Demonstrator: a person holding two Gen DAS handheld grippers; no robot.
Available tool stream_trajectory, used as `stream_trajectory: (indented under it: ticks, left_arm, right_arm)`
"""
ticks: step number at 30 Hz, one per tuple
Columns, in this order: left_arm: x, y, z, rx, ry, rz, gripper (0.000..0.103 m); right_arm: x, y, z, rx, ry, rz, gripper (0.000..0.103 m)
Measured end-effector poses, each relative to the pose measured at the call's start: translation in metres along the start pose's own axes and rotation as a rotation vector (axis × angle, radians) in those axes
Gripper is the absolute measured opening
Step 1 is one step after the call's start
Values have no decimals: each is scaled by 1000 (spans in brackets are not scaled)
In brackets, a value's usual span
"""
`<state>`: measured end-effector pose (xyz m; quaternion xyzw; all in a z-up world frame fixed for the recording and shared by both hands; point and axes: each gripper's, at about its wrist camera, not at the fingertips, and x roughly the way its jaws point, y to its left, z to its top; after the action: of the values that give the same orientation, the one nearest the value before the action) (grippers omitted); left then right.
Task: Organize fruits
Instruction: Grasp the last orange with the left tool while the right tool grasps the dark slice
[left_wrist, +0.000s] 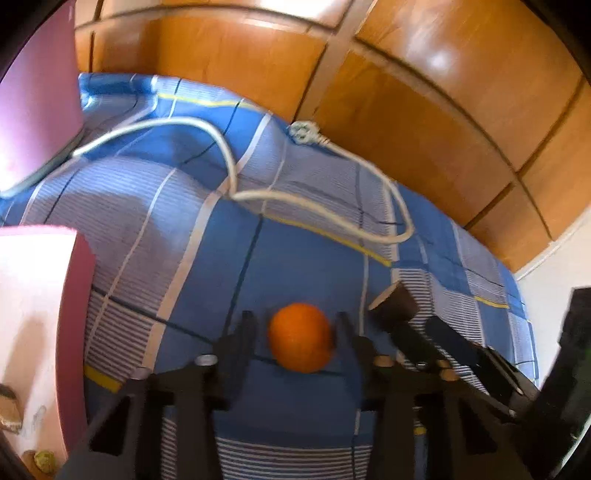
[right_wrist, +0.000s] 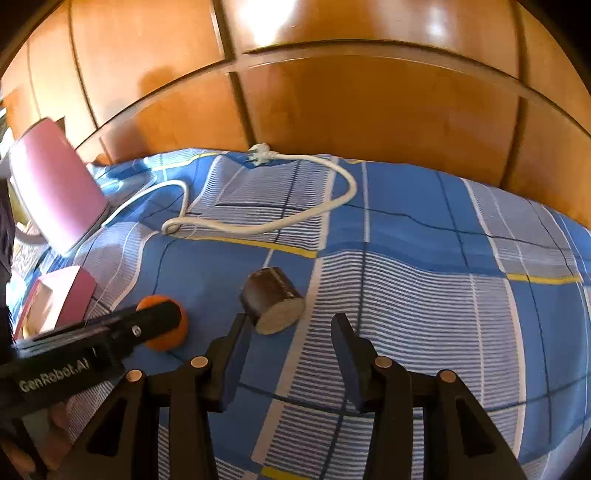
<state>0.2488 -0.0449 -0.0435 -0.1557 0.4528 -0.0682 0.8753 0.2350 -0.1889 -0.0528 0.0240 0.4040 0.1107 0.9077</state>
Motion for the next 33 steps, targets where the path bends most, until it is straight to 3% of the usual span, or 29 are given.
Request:
stream_trajectory:
  ticks: [7, 19, 21, 25, 33]
  left_arm:
    - [5, 1, 1, -8, 15, -1, 44]
    - [18, -5, 2, -3, 22, 21, 51]
    - [20, -8, 2, 12, 20, 26, 51]
    - [22, -15, 0, 47, 15, 21, 38]
    - [28, -19, -6, 91, -34, 56, 39]
  right_arm:
    - [22, 15, 8, -86, 22, -29, 46]
    - [30, 12, 11, -69, 31, -50, 41]
    - [28, 11, 10, -66, 32, -62, 41]
    - [22, 1, 6, -37, 38, -105, 41]
    - [15, -21, -1, 53, 31, -123, 42]
